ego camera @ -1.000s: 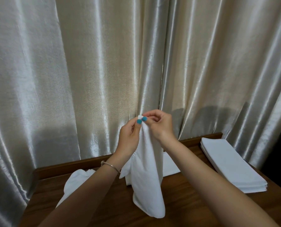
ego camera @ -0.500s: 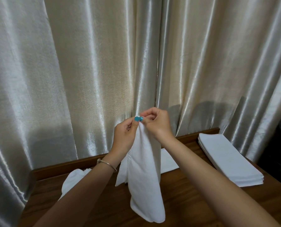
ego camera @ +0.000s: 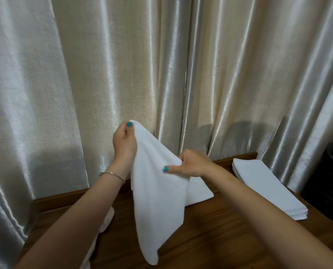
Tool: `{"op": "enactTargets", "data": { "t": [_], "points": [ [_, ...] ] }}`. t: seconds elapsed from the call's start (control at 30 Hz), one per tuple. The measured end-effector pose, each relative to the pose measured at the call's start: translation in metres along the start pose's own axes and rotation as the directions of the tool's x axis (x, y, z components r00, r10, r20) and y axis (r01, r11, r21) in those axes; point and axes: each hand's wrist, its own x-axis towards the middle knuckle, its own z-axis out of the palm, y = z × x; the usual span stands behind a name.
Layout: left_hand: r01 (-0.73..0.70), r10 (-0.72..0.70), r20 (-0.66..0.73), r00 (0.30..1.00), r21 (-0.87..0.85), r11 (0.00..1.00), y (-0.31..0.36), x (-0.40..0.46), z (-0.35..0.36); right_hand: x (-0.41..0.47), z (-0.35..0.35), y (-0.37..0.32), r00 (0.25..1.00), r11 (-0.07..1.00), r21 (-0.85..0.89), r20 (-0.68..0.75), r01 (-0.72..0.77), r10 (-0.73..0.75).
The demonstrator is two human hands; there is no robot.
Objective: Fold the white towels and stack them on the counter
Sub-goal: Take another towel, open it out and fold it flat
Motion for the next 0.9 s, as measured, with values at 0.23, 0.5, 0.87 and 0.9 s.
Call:
{"op": "enactTargets", "data": {
  "t": [0.23,0.5,0.87,0.9],
  "points": [
    [-0.088,0.098,-0.09,0.991,0.107,0.99,0.011,0.039,-0.026,-0.006,0.013,0.048,0.996,0.981,-0.178,0.063,0.074,-0.063],
    [0.06,-0.019,-0.222,0.975,0.179,0.982,-0.015,0.05,-0.065,-0.007,-0.027,0.074,0.914,0.915,-0.357,-0.276,0.189,-0.297],
    [0.118,-0.088,-0.182,0.979,0.163,0.98,-0.027,0.032,-0.066,0.007,-0.054,0.066,0.868,0.929,0.335,-0.495,0.158,0.031],
    [0.12,-0.093,-0.178,0.98,0.152,0.981,-0.027,0.029,-0.063,0.005,-0.054,0.065,0.857,0.912,0.372,-0.512,0.171,0.049]
  ]
}}
